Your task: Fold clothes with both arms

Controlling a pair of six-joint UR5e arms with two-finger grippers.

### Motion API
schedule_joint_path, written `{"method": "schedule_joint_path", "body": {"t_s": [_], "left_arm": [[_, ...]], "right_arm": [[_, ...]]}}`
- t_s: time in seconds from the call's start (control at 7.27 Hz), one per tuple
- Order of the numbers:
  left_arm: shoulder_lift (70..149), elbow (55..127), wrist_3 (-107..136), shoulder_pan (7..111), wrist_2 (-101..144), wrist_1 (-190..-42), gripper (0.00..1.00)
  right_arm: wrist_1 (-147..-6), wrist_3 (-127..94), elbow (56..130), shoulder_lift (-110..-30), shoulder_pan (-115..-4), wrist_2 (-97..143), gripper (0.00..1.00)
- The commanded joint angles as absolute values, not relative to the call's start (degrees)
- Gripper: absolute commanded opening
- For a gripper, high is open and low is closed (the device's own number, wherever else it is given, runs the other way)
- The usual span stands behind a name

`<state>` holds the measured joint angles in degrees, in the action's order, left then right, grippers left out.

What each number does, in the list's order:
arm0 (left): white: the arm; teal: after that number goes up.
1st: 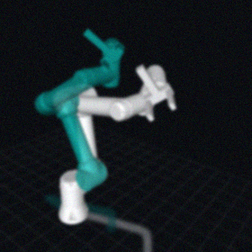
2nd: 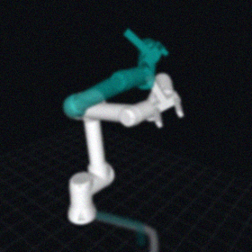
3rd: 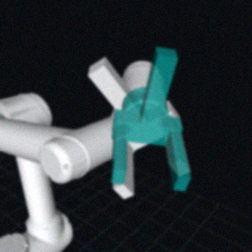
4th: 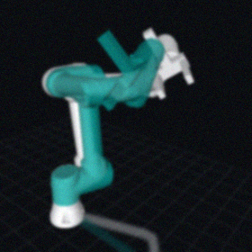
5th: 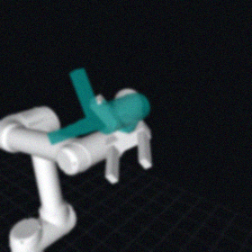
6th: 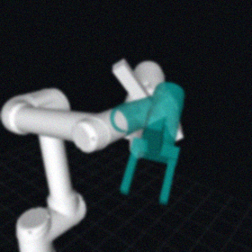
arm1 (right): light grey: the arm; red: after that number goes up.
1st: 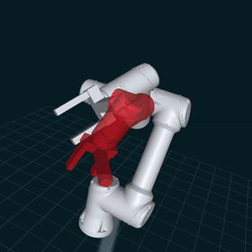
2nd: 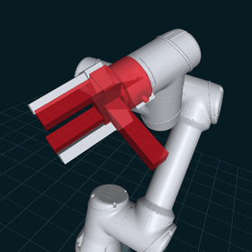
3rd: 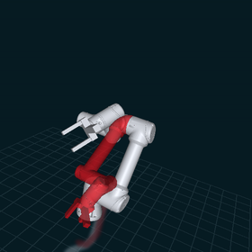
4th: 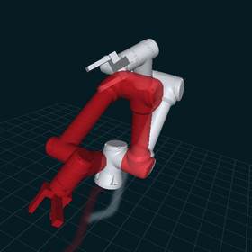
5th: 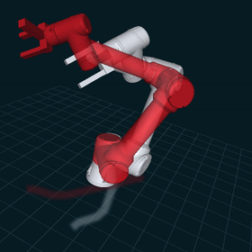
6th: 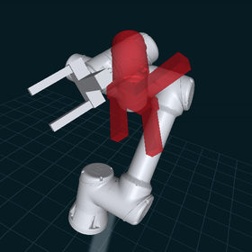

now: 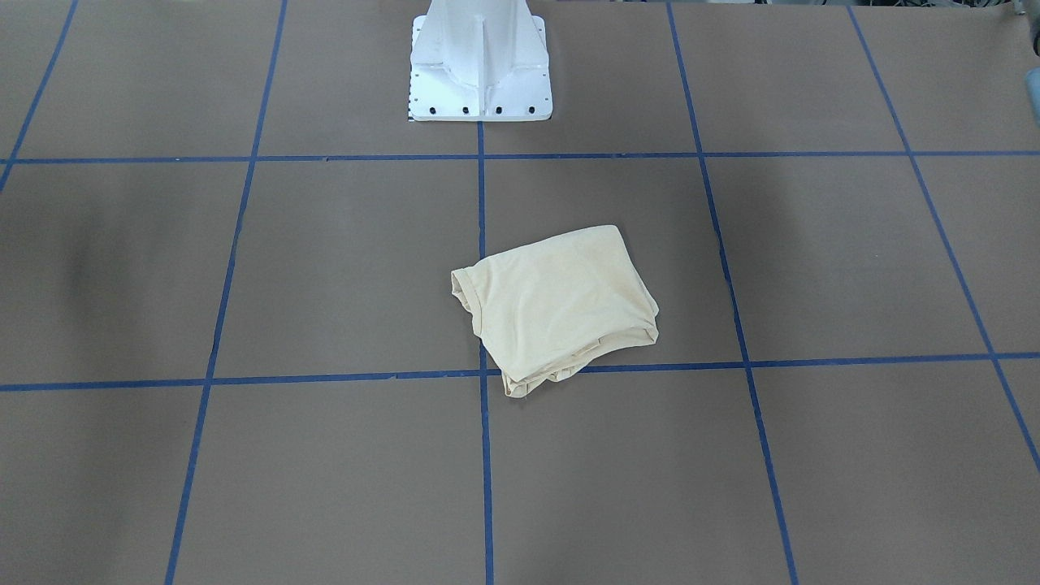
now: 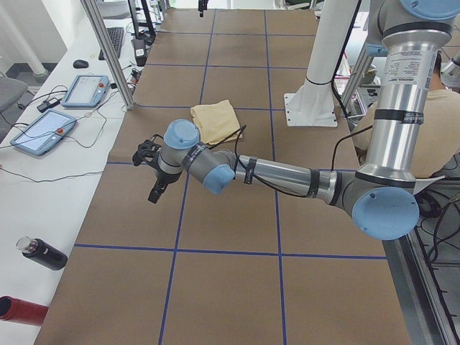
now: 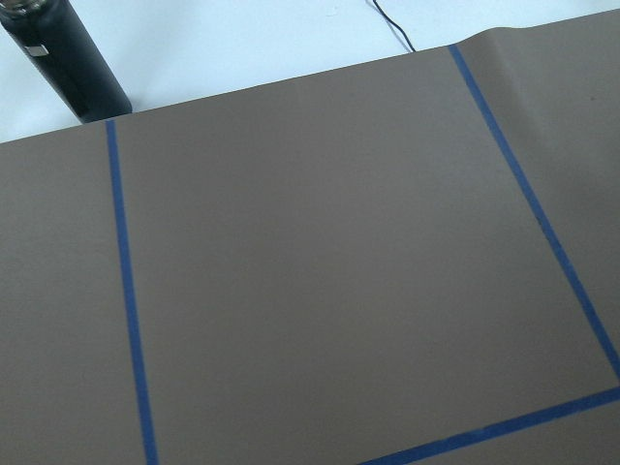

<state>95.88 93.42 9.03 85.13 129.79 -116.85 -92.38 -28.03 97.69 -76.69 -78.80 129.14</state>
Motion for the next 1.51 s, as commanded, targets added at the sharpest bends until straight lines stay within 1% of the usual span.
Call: {"method": "schedule_joint_path", "body": {"t_s": [0.0, 0.14, 0.27, 0.55, 0.82, 0.96, 1.1, 1.24, 1.37], "left_arm": [[95.8, 91.3, -0.7, 90.1, 132.9, -112.6, 1.0], [95.4, 91.7, -0.6, 90.1, 133.6, -112.4, 1.0], [93.8, 92.0, -0.7, 90.1, 133.7, -113.5, 1.0], [94.6, 92.5, -0.2, 90.0, 133.8, -112.7, 1.0], [94.2, 95.0, -0.1, 89.9, 133.7, -112.9, 1.0], [94.0, 94.7, 0.2, 89.8, 133.2, -113.4, 1.0], [93.4, 94.6, 0.1, 89.8, 133.5, -113.4, 1.0], [91.8, 94.9, 0.1, 89.8, 133.6, -113.6, 1.0], [91.8, 95.1, 0.1, 89.8, 133.7, -113.6, 1.0]], "right_arm": [[-98.0, -8.8, 98.3, -79.5, -86.2, 133.2, 1.0], [-99.4, -3.0, 98.8, -80.2, -86.3, 133.2, 1.0], [-99.4, -2.7, 99.0, -80.2, -86.2, 132.9, 1.0], [-98.8, -3.0, 98.5, -80.3, -85.3, 132.5, 1.0], [-98.7, -3.6, 98.5, -80.3, -82.1, 132.5, 1.0], [-98.8, -3.6, 98.6, -80.4, -81.4, 132.7, 1.0], [-98.7, -3.0, 98.4, -82.2, -81.4, 132.6, 1.0], [-98.7, -3.3, 97.6, -82.3, -80.7, 132.5, 1.0], [-98.8, -3.6, 97.2, -82.4, -80.7, 132.9, 1.0]]}}
